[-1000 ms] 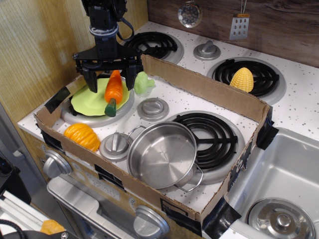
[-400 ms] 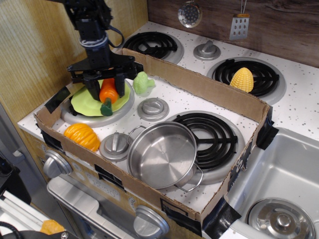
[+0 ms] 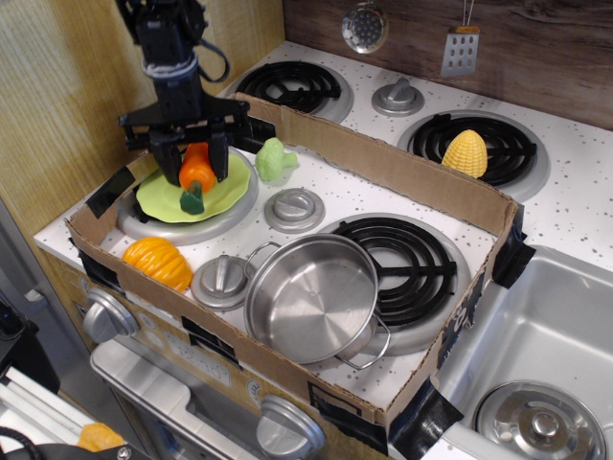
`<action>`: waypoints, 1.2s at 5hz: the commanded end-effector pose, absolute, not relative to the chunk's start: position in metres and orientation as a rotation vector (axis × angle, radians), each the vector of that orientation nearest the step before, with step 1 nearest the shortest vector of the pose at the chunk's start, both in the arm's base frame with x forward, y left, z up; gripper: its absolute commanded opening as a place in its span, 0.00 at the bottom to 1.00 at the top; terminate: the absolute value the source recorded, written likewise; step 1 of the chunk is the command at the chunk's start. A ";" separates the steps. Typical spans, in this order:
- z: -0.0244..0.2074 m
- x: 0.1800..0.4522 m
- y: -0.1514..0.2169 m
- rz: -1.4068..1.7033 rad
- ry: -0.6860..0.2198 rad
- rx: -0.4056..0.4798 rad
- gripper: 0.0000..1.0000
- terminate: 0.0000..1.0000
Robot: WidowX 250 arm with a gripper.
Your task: Take carrot off plate
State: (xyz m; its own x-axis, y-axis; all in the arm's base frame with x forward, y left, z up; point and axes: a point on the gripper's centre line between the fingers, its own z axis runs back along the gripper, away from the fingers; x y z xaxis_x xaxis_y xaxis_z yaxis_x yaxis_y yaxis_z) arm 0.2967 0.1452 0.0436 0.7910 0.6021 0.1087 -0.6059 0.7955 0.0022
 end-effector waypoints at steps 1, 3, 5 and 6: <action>0.110 0.319 0.133 0.625 -0.199 0.115 0.00 0.00; 0.119 0.329 0.083 0.594 -0.157 0.104 0.00 0.00; 0.087 0.327 0.035 0.611 -0.203 0.081 0.00 0.00; 0.079 0.332 0.029 0.640 -0.223 0.087 0.00 0.00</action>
State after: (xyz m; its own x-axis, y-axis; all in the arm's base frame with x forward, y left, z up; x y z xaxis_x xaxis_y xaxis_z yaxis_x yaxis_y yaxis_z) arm 0.3281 0.0275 0.0663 0.7805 0.5943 0.1942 -0.6106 0.7913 0.0325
